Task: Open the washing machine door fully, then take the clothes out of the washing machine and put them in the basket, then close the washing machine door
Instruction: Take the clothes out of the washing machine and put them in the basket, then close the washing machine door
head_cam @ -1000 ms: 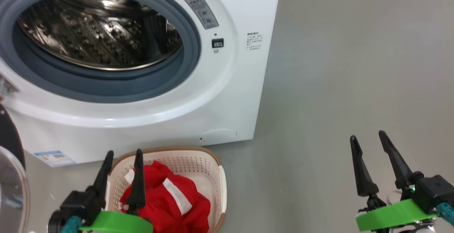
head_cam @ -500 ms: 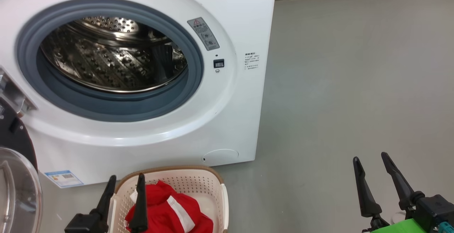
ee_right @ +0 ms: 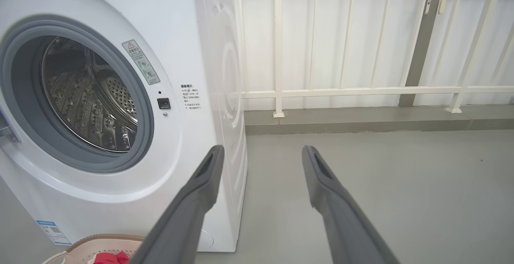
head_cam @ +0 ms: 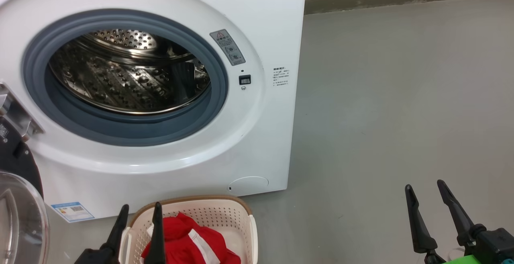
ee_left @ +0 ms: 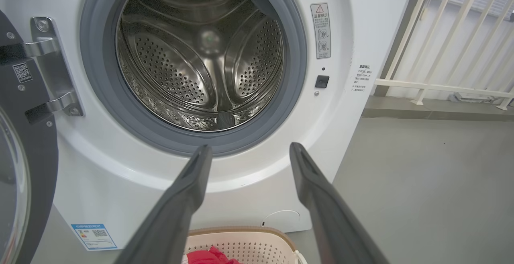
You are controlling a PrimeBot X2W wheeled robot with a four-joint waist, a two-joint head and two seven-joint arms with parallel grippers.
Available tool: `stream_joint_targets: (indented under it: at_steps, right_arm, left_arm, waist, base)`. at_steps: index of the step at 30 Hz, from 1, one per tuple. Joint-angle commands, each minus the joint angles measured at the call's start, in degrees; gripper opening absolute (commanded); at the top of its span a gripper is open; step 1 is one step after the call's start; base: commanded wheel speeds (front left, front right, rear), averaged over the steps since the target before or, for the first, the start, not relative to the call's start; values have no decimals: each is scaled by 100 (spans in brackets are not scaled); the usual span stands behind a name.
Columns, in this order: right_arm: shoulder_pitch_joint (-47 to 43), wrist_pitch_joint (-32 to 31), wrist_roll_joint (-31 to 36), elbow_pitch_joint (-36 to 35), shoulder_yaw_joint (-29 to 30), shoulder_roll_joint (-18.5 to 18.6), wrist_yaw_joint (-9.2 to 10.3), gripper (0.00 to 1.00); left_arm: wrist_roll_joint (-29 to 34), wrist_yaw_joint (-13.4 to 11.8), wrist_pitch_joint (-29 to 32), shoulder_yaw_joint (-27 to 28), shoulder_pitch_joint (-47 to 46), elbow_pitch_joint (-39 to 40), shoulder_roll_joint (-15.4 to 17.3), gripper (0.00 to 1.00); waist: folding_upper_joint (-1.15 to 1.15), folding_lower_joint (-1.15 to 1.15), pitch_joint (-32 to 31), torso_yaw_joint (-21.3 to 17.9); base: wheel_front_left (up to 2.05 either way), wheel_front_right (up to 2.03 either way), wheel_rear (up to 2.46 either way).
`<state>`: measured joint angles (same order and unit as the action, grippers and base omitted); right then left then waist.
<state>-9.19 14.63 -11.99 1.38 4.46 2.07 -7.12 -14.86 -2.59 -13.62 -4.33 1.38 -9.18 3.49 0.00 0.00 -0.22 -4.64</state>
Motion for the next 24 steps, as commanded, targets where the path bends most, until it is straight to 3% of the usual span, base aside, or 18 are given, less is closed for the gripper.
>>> stream_joint_targets:
  at_steps: [1,11,24]
  right_arm:
    - [123,37,35,-169,-118,81,-36,100]
    - [148,37,-7,-177,-120,81,-36,100]
    - [179,37,-34,-152,-116,81,-36,100]
  left_arm:
    - [50,-57,11,162,-35,192,103,100]
    - [29,-117,36,130,-63,262,138,100]
    - [-30,-115,49,79,-91,289,182,100]
  waist:
    - [0,0,10,4]
    - [0,0,94,43]
    - [0,0,117,72]
  base:
    - [0,0,0]
    - [-28,28,0]
    - [-140,140,0]
